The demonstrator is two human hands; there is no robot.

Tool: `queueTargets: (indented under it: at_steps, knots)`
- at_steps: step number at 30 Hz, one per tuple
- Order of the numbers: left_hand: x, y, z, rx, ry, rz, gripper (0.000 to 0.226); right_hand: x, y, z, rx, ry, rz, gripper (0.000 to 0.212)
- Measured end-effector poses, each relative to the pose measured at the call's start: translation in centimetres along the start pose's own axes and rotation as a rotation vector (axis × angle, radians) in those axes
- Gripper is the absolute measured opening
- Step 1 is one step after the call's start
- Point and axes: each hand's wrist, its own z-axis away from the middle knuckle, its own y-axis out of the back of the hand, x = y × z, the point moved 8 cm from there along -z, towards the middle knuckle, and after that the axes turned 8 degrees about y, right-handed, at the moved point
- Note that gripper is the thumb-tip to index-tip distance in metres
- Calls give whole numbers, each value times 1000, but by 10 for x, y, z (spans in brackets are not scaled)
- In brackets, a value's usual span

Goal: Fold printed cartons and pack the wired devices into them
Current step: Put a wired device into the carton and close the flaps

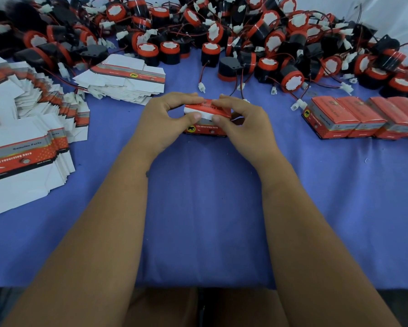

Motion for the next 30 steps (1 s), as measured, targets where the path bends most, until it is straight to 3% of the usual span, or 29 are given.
queueTargets:
  at_steps: [8, 13, 17, 21, 24, 30]
  knots:
    - [-4, 1, -2, -5, 21, 127, 28, -3, 1, 1, 21, 3, 13, 26]
    - [-7, -1, -3, -16, 72, 165, 32, -7, 3, 2, 44, 22, 40, 11]
    - [-8, -4, -1, -39, 58, 80, 32, 0, 4, 1, 68, -19, -1, 6]
    - [-10, -8, 2, -51, 50, -35, 39, 1, 7, 3, 104, -34, -23, 16]
    - [-8, -7, 1, -38, 81, 16, 27, 6, 8, 3, 134, -125, -155, 30]
    - [-5, -8, -1, 93, 108, 94, 14, 22, 3, 2, 146, -344, -408, 26]
